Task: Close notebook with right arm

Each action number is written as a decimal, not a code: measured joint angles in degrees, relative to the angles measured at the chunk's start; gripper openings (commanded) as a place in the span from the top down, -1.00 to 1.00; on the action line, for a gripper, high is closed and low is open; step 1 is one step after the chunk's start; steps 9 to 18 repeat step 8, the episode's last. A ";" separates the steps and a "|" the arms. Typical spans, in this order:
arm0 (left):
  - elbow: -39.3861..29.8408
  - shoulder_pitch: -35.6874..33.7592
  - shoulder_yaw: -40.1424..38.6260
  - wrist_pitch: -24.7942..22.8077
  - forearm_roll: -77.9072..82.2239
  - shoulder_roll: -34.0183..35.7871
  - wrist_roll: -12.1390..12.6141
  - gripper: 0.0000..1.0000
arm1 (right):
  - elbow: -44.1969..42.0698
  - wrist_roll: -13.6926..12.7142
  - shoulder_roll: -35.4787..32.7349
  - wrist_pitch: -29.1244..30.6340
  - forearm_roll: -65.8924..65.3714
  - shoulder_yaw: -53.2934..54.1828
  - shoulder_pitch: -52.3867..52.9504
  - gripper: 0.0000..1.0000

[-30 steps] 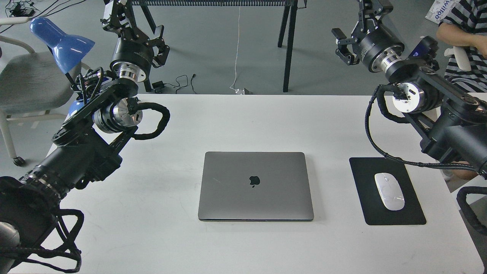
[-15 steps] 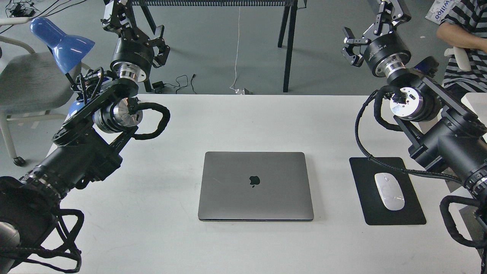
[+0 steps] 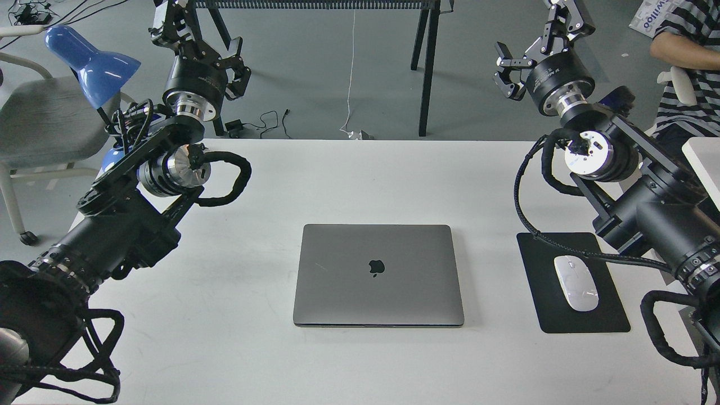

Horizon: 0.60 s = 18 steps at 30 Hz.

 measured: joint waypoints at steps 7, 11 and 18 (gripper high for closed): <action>0.02 0.00 0.01 0.00 0.00 0.00 0.00 -1.00 | -0.03 0.00 0.37 0.00 0.02 0.06 -0.03 -1.00; 0.02 0.00 0.01 0.00 0.00 0.00 0.00 -1.00 | -0.06 0.00 0.37 0.00 0.02 0.07 -0.03 -1.00; 0.02 0.00 0.01 0.00 0.00 0.00 0.00 -1.00 | -0.06 0.00 0.37 0.00 0.02 0.07 -0.03 -1.00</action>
